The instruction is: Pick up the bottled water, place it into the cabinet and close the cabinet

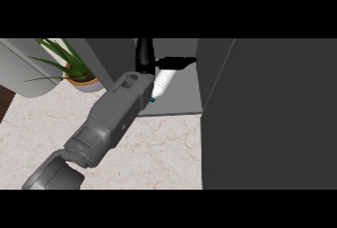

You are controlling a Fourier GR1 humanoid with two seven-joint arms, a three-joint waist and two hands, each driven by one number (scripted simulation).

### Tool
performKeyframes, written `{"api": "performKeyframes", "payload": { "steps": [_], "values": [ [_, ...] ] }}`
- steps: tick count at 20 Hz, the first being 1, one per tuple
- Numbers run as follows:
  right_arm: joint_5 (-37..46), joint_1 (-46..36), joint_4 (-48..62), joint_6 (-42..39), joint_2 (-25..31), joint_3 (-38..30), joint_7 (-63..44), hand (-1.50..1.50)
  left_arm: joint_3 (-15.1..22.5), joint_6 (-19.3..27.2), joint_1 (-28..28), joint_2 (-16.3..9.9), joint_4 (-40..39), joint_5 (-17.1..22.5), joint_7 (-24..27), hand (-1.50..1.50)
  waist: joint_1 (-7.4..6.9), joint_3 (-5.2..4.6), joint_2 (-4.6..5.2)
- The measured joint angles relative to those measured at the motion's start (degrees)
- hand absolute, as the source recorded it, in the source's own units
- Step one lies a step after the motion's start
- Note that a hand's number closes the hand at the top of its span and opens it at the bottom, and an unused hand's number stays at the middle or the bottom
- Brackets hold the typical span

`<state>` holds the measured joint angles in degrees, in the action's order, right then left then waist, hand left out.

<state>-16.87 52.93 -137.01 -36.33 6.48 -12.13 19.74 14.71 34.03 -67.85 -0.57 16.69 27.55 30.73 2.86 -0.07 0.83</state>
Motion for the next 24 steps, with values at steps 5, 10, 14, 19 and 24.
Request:
{"api": "performKeyframes", "payload": {
  "steps": [5, 10, 14, 19, 24],
  "values": [
    [-0.35, -0.64, 0.17, 0.04, 0.64, -0.98, -0.24, -1.5, -1.95, -4.93, 0.16, 0.39, 3.02, 2.04, 2.83, -1.5, -0.54, 0.0, -0.27],
    [-0.5, -1.22, -0.02, 0.66, -0.07, 0.45, -1.36, -1.5, -0.31, -8.73, 3.31, 0.52, 8.51, 4.69, 2.91, -1.5, -1.05, 0.0, -0.64],
    [-0.53, -1.76, -0.22, 1.32, -0.34, 1.76, -2.87, -1.5, 2.63, -9.13, 6.68, 0.55, 15.02, 5.68, 0.49, -1.5, -1.98, 0.01, -0.99],
    [-0.62, -1.64, -0.21, 1.37, -0.52, 2.13, -3.4, -1.5, 7.58, -7.55, 13.56, 0.57, 25.35, 6.93, -2.06, -1.5, -2.55, 0.02, -1.23],
    [-0.57, -2.2, -0.5, 2.49, -0.67, 3.75, -4.77, -1.5, 12.16, -6.07, 22.71, 0.17, 37.25, 5.8, -3.98, -1.5, -3.56, 0.0, -1.39]
  ]
}}
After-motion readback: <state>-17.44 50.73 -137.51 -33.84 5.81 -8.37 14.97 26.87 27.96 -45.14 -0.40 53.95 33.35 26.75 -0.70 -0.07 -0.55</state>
